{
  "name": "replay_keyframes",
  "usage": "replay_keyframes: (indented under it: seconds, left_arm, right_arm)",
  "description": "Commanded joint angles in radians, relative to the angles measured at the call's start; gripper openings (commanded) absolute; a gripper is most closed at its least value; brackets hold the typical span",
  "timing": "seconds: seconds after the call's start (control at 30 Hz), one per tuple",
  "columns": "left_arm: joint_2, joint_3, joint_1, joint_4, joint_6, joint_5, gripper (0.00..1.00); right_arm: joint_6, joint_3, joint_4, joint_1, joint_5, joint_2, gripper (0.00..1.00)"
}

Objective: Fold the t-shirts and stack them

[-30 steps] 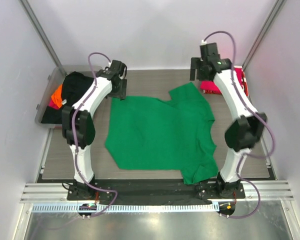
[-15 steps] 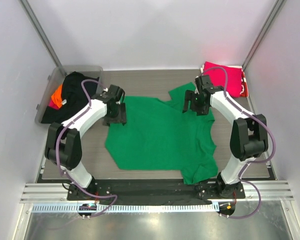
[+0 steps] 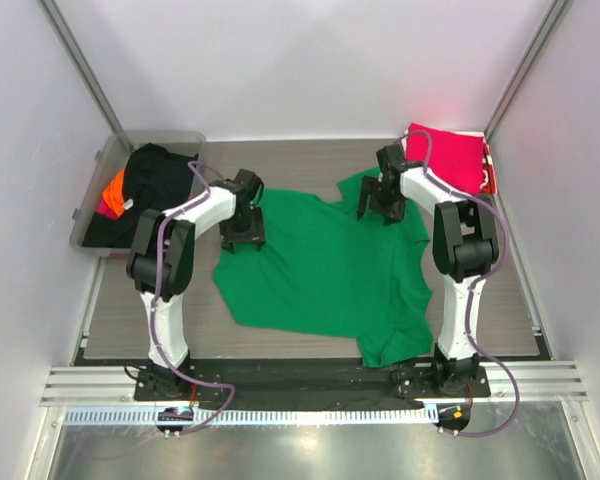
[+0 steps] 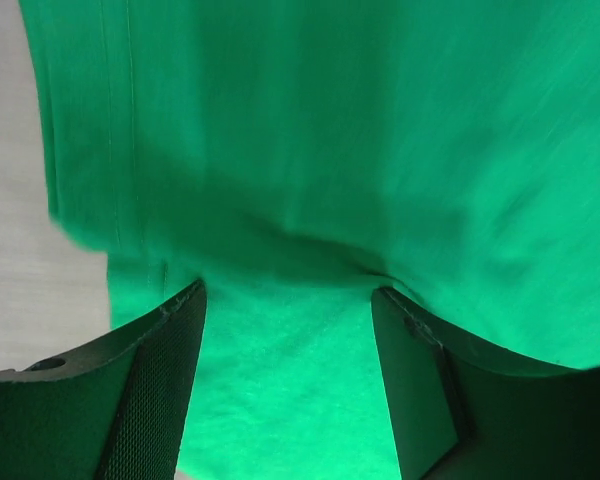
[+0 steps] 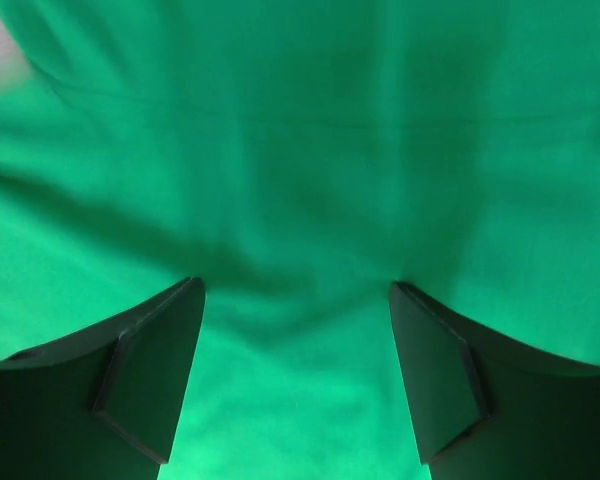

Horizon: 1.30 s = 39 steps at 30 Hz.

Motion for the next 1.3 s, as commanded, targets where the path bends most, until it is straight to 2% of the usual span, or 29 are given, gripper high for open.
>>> replay_keyframes:
  seconds: [0.0,0.13,0.2,0.27,0.33,0.37,0.57,0.73,0.9,1.07,1.17,1.27]
  left_arm:
    - [0.092,0.103,0.036,0.02,0.005,-0.013,0.68]
    - [0.192,0.275,0.065,-0.054,0.012,-0.006,0.68]
    - [0.215,0.401,0.067,-0.14,0.017,-0.003,0.67]
    - [0.169,0.462,0.06,-0.181,0.023,-0.021,0.67]
    - [0.1,0.433,0.05,-0.2,0.029,-0.056,0.7]
    - [0.006,0.404,0.048,-0.201,0.025,-0.081,0.7]
    - [-0.353,0.032,0.051,-0.131,-0.035,-0.13,0.73]
    - [-0.504,-0.27,0.054,-0.042,-0.106,-0.107,0.72]
    - [-0.52,-0.39,0.059,0.082,-0.153,-0.052,0.72]
    - [-0.462,-0.453,0.059,0.177,-0.207,-0.026,0.7]
    - [-0.432,-0.476,0.059,0.216,-0.228,-0.026,0.66]
    - [-0.394,-0.478,0.059,0.231,-0.235,-0.029,0.56]
  right_arm:
    - [-0.01,0.138,0.038,-0.014,0.019,0.105,0.8]
    - [-0.022,0.318,0.03,-0.015,-0.026,0.206,0.8]
    - [-0.027,0.425,0.023,-0.014,-0.056,0.231,0.8]
    - [-0.041,0.468,0.02,-0.008,-0.092,0.223,0.8]
    - [-0.05,0.484,0.007,0.005,-0.099,0.172,0.81]
    - [-0.053,0.476,0.004,0.011,-0.098,0.148,0.81]
    - [-0.041,0.278,-0.01,0.052,-0.099,-0.095,0.82]
    - [-0.004,0.01,0.009,0.092,-0.104,-0.304,0.82]
    - [0.065,-0.272,0.079,0.121,-0.145,-0.545,0.82]
    - [0.106,-0.488,0.155,0.176,-0.178,-0.7,0.82]
    - [0.123,-0.55,0.171,0.193,-0.184,-0.758,0.82]
    - [0.12,-0.619,0.176,0.196,-0.188,-0.786,0.82]
